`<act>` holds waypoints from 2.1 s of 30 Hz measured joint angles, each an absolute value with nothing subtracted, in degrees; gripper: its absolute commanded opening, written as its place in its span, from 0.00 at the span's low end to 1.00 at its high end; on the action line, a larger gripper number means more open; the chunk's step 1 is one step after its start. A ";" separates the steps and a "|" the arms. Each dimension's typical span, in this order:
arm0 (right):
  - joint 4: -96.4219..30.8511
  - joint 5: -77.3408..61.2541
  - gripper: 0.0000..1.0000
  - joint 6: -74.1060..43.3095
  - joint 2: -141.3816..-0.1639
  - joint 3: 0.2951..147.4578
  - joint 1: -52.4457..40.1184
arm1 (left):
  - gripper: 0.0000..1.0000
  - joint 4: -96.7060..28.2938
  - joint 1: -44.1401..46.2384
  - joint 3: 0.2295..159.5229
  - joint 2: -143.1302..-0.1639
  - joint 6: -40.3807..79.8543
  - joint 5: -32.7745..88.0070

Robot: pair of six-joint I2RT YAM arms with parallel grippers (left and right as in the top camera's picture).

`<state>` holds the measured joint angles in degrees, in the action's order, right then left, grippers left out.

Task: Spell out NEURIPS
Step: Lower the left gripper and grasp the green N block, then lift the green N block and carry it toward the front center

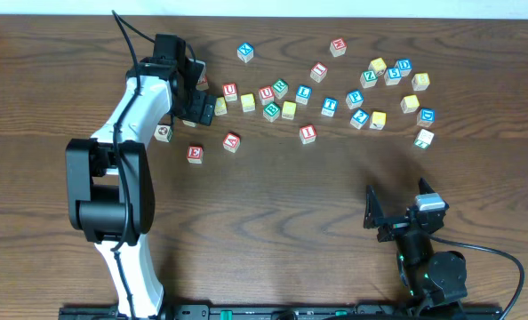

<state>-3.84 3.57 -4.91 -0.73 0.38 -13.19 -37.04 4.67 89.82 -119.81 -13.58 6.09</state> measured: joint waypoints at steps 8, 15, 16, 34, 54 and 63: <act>-3.84 3.57 0.99 -4.93 -0.73 0.38 -13.19 | 0.98 -36.10 4.67 89.84 -124.36 -13.52 6.09; -3.84 3.60 0.99 -4.93 -0.73 0.38 -13.19 | 0.84 -35.68 4.67 89.84 -124.36 -13.52 6.09; -3.81 3.57 0.99 -4.93 -0.73 0.38 -13.19 | 0.75 -35.66 4.67 89.84 -124.36 -13.41 6.09; -3.84 3.60 0.99 -4.93 -0.73 0.38 -13.19 | 0.31 -36.12 4.67 89.91 -124.22 -13.34 6.09; -3.84 3.57 0.99 -4.93 -0.73 0.38 -13.19 | 0.08 -59.51 4.67 94.24 -83.57 -2.85 6.11; -3.81 3.57 0.99 -4.93 -0.73 0.38 -13.19 | 0.08 -66.06 5.04 83.40 -74.87 0.91 8.27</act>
<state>-3.81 3.57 -4.93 -0.73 0.38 -13.19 -66.06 5.04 83.40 -74.87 0.91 8.27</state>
